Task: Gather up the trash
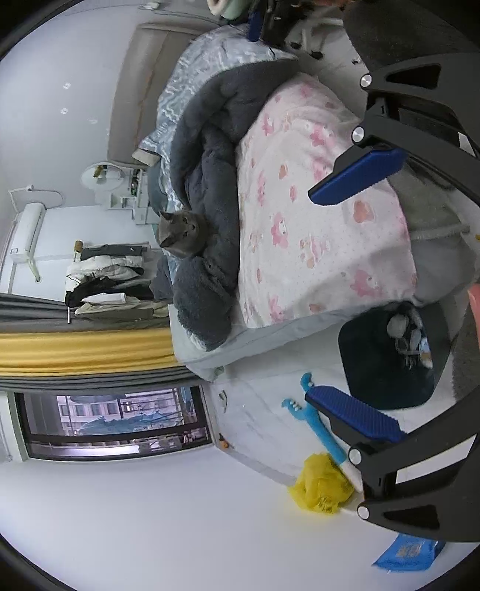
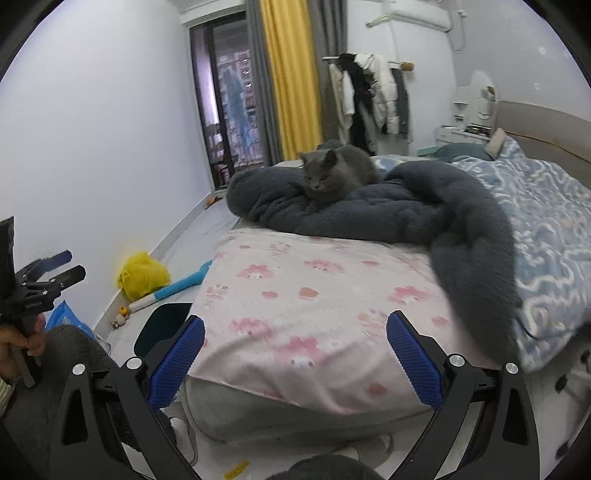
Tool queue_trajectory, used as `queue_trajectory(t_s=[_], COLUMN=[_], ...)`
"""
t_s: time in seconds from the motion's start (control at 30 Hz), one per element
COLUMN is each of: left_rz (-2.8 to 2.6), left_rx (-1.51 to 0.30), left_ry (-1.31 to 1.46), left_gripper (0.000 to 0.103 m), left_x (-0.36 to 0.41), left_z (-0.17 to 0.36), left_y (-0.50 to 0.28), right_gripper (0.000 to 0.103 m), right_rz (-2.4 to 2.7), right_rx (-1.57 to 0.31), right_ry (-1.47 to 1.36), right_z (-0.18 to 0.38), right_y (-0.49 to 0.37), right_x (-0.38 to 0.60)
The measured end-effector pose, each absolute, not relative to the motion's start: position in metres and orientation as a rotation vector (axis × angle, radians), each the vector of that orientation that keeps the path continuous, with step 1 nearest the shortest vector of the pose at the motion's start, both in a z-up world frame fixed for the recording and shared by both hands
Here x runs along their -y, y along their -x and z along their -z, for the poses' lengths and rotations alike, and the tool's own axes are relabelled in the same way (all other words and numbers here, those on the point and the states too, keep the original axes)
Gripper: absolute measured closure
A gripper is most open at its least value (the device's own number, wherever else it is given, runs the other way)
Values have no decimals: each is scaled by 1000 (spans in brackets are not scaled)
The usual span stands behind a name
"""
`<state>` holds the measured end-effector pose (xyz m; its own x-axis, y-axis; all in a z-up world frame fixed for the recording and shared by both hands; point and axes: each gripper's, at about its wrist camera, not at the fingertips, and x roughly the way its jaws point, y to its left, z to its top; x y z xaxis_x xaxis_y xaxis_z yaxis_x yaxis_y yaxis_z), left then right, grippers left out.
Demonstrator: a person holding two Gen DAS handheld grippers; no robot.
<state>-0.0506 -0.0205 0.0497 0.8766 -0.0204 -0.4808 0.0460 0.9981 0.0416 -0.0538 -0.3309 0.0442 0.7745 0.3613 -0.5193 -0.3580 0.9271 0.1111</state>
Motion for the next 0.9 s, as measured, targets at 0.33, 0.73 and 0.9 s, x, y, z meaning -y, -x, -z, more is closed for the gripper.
queue_trajectory(t_s=[0.33,0.73,0.9], left_rz=[17,8,6], left_rx=[-494,-514,-522], left_ry=[-30,-29,-27], left_gripper=[3,3,3], left_x=[19,18,18], left_z=[-43,-40,-39], left_y=[56,56,57], right_gripper=[3,3,3], right_rz=[-419,-454,-460], right_rx=[-479,-493,-501], right_ry=[-71,-40,-34], right_z=[-37,-38,-36], right_y=[74,78,79], right_x=[364,355,352])
